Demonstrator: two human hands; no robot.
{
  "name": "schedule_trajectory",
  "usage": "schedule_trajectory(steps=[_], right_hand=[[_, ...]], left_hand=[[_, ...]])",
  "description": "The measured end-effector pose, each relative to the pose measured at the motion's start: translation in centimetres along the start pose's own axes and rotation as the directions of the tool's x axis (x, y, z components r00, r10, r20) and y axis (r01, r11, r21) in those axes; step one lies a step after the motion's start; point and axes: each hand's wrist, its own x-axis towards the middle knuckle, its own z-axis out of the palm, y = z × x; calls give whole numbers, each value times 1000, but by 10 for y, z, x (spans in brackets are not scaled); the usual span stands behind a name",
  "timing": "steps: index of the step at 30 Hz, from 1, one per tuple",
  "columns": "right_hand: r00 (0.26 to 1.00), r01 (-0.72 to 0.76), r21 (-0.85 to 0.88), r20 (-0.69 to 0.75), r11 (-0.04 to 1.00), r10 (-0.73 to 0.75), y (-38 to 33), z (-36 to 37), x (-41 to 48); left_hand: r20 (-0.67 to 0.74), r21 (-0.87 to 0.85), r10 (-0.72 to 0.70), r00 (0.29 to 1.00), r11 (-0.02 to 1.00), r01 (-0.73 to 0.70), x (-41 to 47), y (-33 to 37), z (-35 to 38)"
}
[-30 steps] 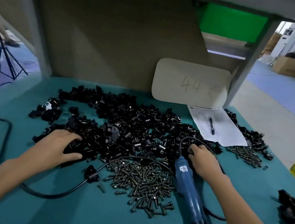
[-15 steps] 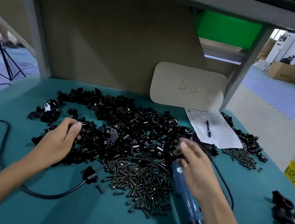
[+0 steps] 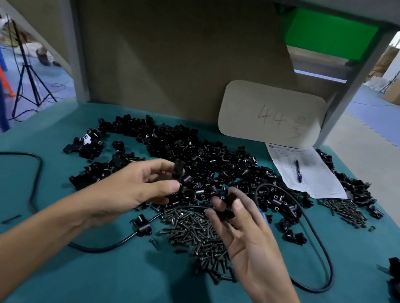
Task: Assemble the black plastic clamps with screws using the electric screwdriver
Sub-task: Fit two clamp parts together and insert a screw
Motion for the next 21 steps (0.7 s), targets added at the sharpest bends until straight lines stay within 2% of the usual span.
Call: schedule_trajectory(steps=[3,7,9,12,14,16,18,21], right_hand=[[998,39,-67,52,997,-35,-4,12,-6],[979,191,-276,117,942,-164,-4,34,-10],[968,239,-305,153,922,-201,-1,41,-11],[967,236,-296,162,925,-195,5,46,-9],[976,195,-231,145,953,-165,9,47,-7],[982,137,-145,154,980,-114,12,48,-7],[986,75,-60,154,995,-65,14,49,-7],[992,39,0,119,999,-39,14,48,-6]], left_hand=[[40,66,36,999,997,-39,-5,5,4],[-59,241,130,990,964,-112,-3,3,10],[-72,278,194,978,946,-167,-3,2,14],[-53,182,192,980,967,-179,-3,1,20],[-88,128,201,976,974,-189,-4,0,23],[-127,187,260,957,954,-235,-5,-1,27],[-32,264,306,951,921,-288,-6,-2,28],[113,312,243,963,912,-266,-9,-3,26]])
